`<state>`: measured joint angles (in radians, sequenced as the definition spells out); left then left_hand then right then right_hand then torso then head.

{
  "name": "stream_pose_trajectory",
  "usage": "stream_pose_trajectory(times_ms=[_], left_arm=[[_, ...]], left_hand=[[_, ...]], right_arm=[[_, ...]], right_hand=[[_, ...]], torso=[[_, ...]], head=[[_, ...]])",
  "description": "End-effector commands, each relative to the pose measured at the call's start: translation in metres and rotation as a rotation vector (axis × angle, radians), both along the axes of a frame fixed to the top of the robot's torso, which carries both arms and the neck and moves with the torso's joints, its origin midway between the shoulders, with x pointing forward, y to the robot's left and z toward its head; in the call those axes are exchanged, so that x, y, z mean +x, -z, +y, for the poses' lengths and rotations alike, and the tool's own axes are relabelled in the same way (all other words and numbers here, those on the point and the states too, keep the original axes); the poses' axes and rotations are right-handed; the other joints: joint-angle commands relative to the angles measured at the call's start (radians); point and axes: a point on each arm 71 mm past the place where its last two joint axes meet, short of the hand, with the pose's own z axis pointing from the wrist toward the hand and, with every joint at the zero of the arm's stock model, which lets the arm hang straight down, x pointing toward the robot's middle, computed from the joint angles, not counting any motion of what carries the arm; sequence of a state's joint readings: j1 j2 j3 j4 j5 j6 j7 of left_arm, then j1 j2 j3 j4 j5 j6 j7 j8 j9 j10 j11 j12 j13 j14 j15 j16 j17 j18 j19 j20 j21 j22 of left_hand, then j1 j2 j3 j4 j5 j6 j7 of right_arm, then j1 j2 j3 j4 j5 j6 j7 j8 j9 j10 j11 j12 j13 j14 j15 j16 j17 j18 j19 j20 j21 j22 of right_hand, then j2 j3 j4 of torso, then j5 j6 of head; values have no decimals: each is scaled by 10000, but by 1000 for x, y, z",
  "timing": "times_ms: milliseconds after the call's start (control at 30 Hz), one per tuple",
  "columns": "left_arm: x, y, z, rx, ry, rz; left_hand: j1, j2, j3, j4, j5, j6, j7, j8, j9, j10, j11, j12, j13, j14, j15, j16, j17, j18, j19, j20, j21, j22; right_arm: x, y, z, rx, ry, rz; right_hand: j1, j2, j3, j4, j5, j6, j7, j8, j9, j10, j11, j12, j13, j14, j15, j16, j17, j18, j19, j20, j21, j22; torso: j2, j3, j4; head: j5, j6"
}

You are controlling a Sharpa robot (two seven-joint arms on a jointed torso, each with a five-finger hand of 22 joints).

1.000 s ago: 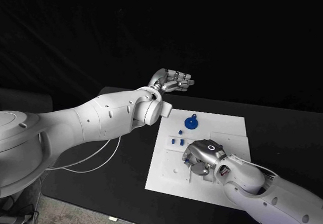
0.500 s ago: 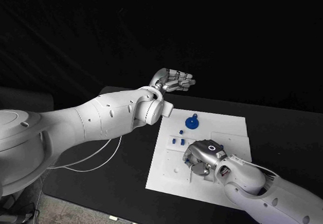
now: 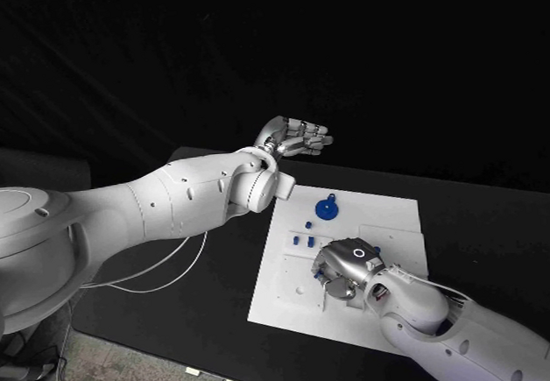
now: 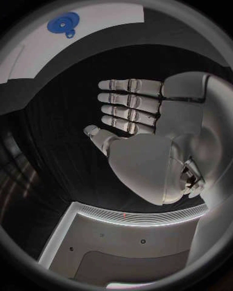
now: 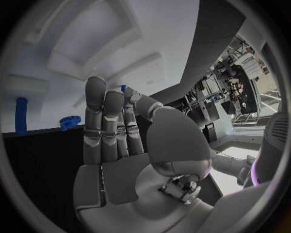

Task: Assemble the parts on the task board

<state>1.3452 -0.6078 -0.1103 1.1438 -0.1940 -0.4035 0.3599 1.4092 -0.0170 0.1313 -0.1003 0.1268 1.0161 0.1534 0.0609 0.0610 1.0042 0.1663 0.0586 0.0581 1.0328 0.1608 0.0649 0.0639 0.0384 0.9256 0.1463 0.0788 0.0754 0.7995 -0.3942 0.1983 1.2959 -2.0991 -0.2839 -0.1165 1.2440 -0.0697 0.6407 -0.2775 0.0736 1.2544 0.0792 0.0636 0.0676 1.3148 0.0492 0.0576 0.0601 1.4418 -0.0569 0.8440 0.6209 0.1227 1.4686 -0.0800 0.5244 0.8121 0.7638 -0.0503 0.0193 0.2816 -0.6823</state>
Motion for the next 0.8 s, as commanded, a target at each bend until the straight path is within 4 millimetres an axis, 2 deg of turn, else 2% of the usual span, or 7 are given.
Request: stream_pose_trajectory(times_ms=[33,800], left_arm=[[0,-2,-3,-55,147,-73],[0,-1,-5,-36,219,-20]], left_hand=[[9,52,-32,-29,35,36,-8,41,8,-86,10,59,-1,-18,16,-40,-7,194,75,25,14,-8],[18,60,-37,-30,32,42,-10,42,8,-104,16,57,-2,-37,23,-40,-7,196,63,31,9,-10]], right_arm=[[0,1,0,-355,148,-204],[-6,1,9,-407,-277,-16]], right_hand=[[50,96,36,3,27,15,29,1,15,254,-192,13,11,-5,-65,15,-13,201,196,-49,-65,8],[24,109,18,20,51,4,34,1,15,240,-189,13,10,-10,-64,-1,-35,180,215,-49,-188,121]], torso=[[-3,-1,0],[-3,-9,-11]], head=[[-2,-7],[31,-61]])
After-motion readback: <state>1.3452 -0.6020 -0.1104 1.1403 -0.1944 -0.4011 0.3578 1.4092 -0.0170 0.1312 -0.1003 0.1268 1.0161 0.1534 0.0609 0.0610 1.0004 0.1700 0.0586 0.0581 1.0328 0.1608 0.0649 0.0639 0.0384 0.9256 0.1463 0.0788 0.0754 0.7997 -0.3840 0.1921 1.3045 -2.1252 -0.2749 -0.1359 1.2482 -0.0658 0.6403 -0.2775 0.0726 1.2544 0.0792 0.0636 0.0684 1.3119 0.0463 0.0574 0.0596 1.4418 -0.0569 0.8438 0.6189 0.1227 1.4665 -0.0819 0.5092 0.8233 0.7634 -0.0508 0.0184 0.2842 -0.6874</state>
